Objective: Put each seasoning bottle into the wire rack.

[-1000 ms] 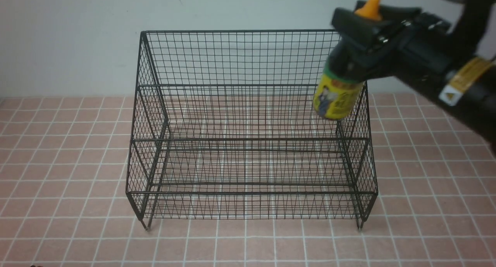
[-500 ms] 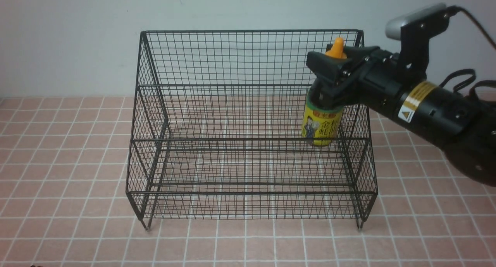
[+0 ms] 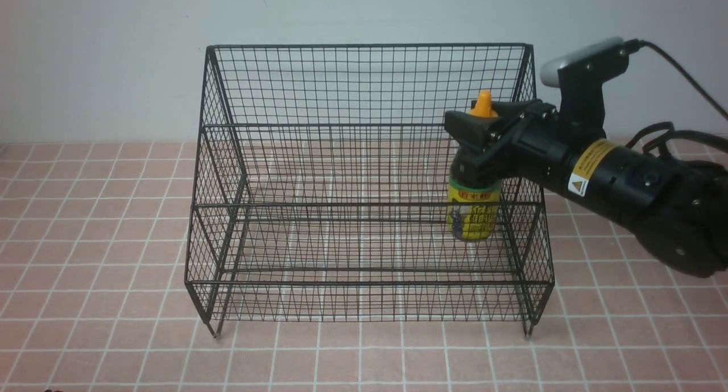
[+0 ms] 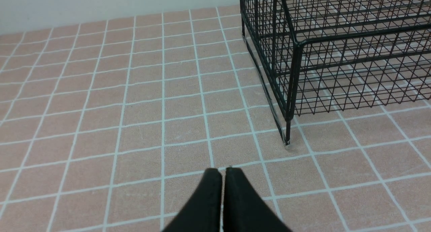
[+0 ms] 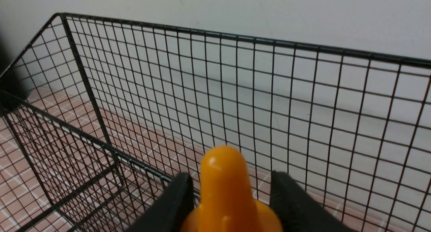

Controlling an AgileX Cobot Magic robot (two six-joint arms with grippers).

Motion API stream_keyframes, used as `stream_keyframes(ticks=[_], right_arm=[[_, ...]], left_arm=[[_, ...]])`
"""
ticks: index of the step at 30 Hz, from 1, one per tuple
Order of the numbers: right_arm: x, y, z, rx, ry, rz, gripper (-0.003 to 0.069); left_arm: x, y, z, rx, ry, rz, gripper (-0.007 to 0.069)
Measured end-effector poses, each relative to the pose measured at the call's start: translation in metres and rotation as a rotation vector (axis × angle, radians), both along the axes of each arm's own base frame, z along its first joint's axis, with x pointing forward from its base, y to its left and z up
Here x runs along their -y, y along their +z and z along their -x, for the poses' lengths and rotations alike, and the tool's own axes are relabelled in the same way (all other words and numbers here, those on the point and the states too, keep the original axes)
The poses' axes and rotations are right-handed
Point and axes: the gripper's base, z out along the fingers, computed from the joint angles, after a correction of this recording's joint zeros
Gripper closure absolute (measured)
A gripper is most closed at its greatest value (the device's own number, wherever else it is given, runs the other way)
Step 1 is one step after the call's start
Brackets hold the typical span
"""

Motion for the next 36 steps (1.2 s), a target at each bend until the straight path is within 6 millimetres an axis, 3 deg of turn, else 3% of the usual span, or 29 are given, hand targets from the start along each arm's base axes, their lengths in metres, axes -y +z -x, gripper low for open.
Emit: stream_keyframes(ticks=[30, 33, 36], right_arm=[[-0.001, 0.002, 0.000, -0.010, -0.006, -0.037, 0.0361], [0.001, 0.011, 0.002, 0.007, -0.014, -0.048, 0.0361], [0.006, 0.047, 0.015, 0.090, -0.027, -0.077, 0.0361]], left_arm=[[0.000, 0.000, 0.000, 0.000, 0.000, 0.000, 0.0631], [0.000, 0.000, 0.000, 0.000, 0.000, 0.000, 0.0631], [0.000, 0.000, 0.000, 0.000, 0.000, 0.000, 0.0631]])
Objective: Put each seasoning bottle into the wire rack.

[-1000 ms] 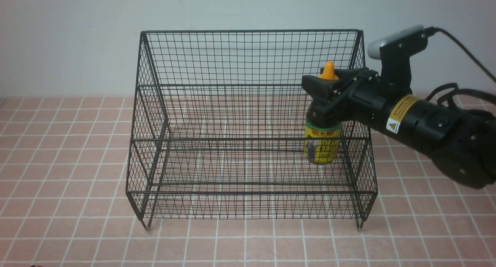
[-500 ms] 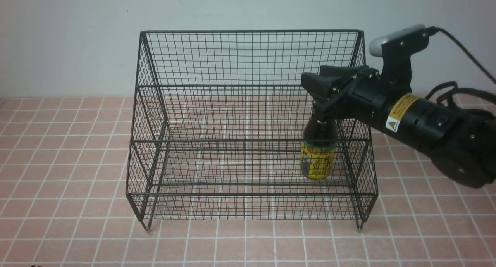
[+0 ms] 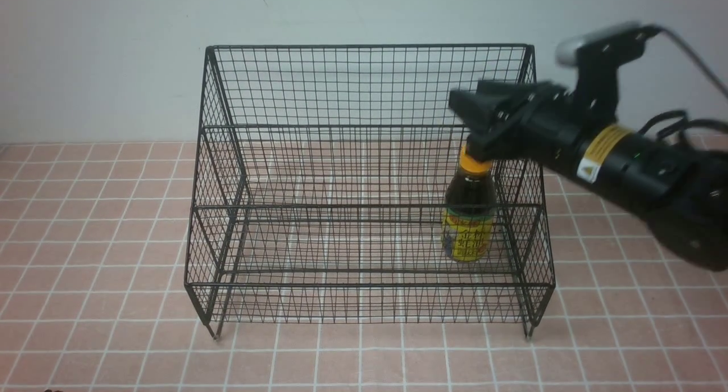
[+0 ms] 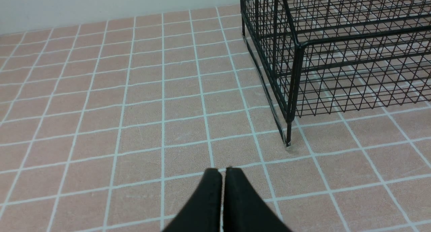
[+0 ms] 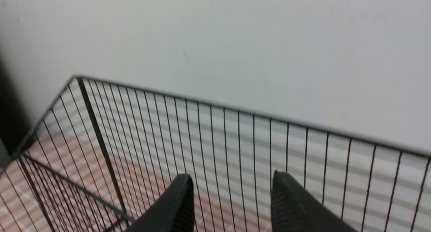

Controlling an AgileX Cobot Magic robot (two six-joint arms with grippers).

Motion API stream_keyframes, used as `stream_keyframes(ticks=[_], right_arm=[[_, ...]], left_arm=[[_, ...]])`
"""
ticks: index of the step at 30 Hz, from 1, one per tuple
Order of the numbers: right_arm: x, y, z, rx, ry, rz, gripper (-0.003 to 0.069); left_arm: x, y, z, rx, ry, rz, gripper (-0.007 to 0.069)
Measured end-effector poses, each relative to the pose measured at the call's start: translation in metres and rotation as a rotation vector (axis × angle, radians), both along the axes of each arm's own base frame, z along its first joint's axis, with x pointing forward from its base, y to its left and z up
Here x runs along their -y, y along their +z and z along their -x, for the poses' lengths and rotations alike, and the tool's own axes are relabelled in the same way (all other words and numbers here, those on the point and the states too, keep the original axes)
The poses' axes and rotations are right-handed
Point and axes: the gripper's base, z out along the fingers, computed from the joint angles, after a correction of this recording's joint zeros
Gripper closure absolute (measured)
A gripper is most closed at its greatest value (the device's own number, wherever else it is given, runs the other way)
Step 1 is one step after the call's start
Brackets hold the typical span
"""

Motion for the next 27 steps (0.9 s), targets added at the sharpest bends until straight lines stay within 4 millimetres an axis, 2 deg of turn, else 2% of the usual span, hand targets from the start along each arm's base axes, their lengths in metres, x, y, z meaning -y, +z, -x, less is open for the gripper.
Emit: stream_keyframes(ticks=[1, 2, 3, 4, 6, 7, 8, 9, 11, 13, 14, 16, 22, 25, 27], right_arm=[[0.002, 0.013, 0.005, 0.031, -0.007, 0.000, 0.0363], [0.003, 0.015, 0.006, 0.032, -0.011, 0.004, 0.0365], [0.008, 0.036, 0.015, 0.074, -0.034, 0.022, 0.0378], [0.009, 0.039, 0.016, 0.080, -0.038, 0.024, 0.0381], [0.021, 0.073, 0.036, 0.122, -0.098, 0.073, 0.0430], [0.024, 0.078, 0.040, 0.124, -0.110, 0.082, 0.0441], [0.033, 0.093, 0.053, 0.125, -0.155, 0.117, 0.0496], [0.035, 0.094, 0.055, 0.112, -0.167, 0.128, 0.0503], [0.054, 0.119, 0.087, 0.099, -0.249, 0.153, 0.0615], [0.062, 0.124, 0.098, 0.070, -0.283, 0.155, 0.0640], [0.074, 0.133, 0.118, 0.047, -0.322, 0.142, 0.0658], [0.090, 0.139, 0.145, -0.026, -0.374, 0.127, 0.0669], [0.115, 0.145, 0.216, -0.100, -0.415, 0.055, 0.0671], [0.125, 0.137, 0.249, -0.072, -0.418, -0.001, 0.0671], [0.130, 0.125, 0.263, -0.055, -0.420, -0.041, 0.0671]], left_arm=[[0.000, 0.000, 0.000, 0.000, 0.000, 0.000, 0.0631], [0.000, 0.000, 0.000, 0.000, 0.000, 0.000, 0.0631], [0.000, 0.000, 0.000, 0.000, 0.000, 0.000, 0.0631], [0.000, 0.000, 0.000, 0.000, 0.000, 0.000, 0.0631], [0.000, 0.000, 0.000, 0.000, 0.000, 0.000, 0.0631], [0.000, 0.000, 0.000, 0.000, 0.000, 0.000, 0.0631], [0.000, 0.000, 0.000, 0.000, 0.000, 0.000, 0.0631], [0.000, 0.000, 0.000, 0.000, 0.000, 0.000, 0.0631], [0.000, 0.000, 0.000, 0.000, 0.000, 0.000, 0.0631], [0.000, 0.000, 0.000, 0.000, 0.000, 0.000, 0.0631], [0.000, 0.000, 0.000, 0.000, 0.000, 0.000, 0.0631], [0.000, 0.000, 0.000, 0.000, 0.000, 0.000, 0.0631], [0.000, 0.000, 0.000, 0.000, 0.000, 0.000, 0.0631], [0.000, 0.000, 0.000, 0.000, 0.000, 0.000, 0.0631], [0.000, 0.000, 0.000, 0.000, 0.000, 0.000, 0.0631]])
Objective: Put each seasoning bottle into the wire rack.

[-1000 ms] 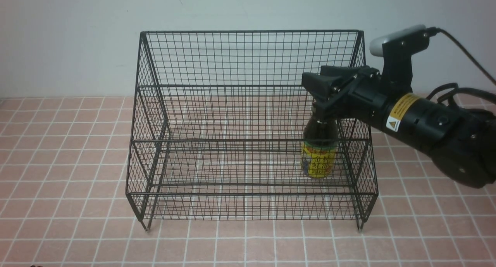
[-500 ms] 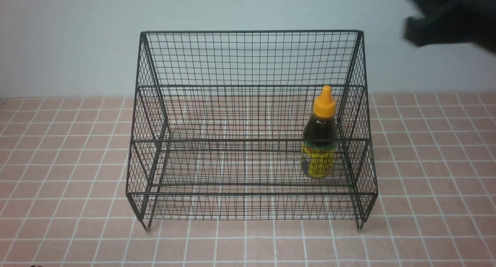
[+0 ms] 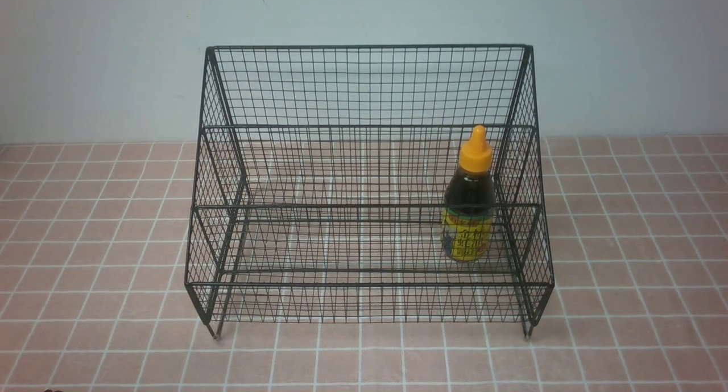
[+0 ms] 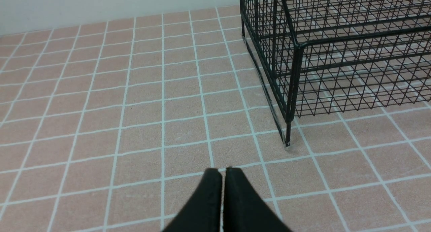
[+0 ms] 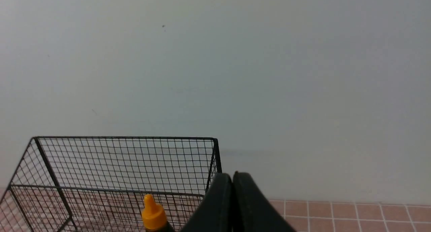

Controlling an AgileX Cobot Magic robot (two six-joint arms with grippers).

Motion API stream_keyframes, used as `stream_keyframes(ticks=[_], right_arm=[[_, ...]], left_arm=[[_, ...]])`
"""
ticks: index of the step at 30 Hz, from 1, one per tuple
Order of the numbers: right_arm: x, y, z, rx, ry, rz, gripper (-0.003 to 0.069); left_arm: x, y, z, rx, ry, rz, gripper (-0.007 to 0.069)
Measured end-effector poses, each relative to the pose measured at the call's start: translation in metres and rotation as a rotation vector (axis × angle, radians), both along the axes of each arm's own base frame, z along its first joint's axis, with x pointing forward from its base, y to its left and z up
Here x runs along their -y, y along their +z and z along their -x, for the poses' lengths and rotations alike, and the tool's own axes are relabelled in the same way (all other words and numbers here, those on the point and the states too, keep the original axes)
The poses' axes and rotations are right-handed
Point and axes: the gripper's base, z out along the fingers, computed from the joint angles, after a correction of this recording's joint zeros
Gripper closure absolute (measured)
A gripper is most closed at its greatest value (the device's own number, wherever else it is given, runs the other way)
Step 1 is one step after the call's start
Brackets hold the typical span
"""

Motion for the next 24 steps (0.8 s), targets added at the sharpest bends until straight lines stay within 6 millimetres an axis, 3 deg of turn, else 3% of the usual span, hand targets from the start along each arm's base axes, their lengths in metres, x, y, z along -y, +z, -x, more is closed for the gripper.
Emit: stream_keyframes(ticks=[4, 8, 24], right_arm=[[0.006, -0.026, 0.021, 0.103, 0.000, -0.073, 0.0671], [0.008, -0.048, 0.029, 0.175, 0.009, -0.095, 0.0671], [0.010, -0.053, 0.038, 0.230, 0.020, -0.123, 0.0671]], left_arm=[[0.000, 0.000, 0.000, 0.000, 0.000, 0.000, 0.0631], [0.000, 0.000, 0.000, 0.000, 0.000, 0.000, 0.0631], [0.000, 0.000, 0.000, 0.000, 0.000, 0.000, 0.0631]])
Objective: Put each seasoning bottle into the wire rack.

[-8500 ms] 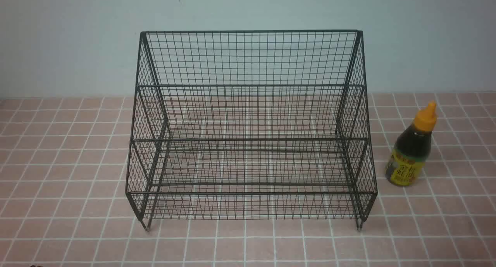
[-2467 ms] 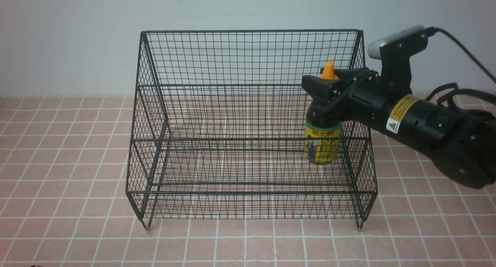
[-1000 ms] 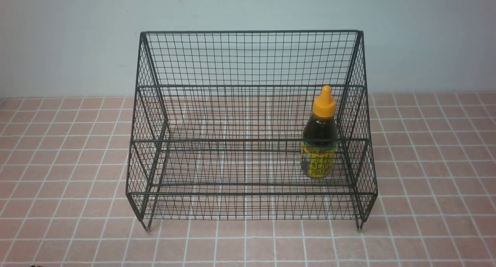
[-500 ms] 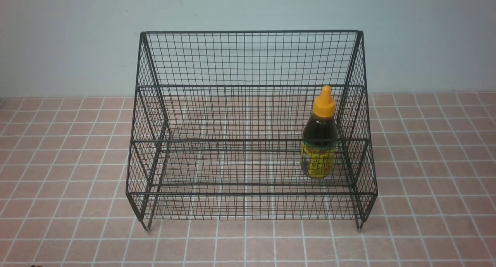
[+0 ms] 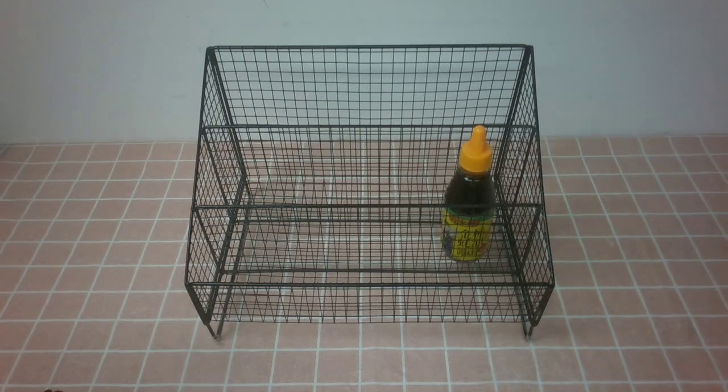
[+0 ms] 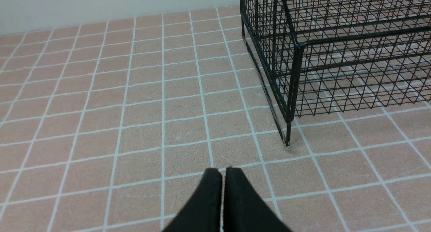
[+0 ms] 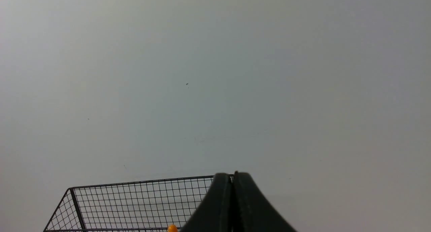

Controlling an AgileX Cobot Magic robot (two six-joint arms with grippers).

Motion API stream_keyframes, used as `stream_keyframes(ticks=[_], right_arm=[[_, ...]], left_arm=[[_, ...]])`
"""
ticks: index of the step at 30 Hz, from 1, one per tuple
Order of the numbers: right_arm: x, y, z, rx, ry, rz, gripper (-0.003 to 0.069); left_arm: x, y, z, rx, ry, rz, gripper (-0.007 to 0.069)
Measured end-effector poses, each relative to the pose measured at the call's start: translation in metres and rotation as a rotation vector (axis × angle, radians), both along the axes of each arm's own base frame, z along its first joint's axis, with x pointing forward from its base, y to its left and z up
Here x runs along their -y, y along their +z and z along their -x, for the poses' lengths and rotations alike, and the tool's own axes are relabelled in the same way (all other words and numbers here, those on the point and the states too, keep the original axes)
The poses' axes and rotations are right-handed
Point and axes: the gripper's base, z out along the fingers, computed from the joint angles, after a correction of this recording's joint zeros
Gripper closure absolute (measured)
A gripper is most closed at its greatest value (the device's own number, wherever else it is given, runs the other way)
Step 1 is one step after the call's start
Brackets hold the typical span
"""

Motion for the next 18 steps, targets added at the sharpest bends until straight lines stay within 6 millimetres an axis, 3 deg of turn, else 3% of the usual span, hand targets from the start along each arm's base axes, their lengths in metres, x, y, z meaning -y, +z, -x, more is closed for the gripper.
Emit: stream_keyframes(ticks=[18], right_arm=[[-0.0077, -0.0001, 0.0018, 0.052, 0.043, 0.199, 0.0671]], left_arm=[[0.0000, 0.0000, 0.0000, 0.000, 0.000, 0.000, 0.0631]])
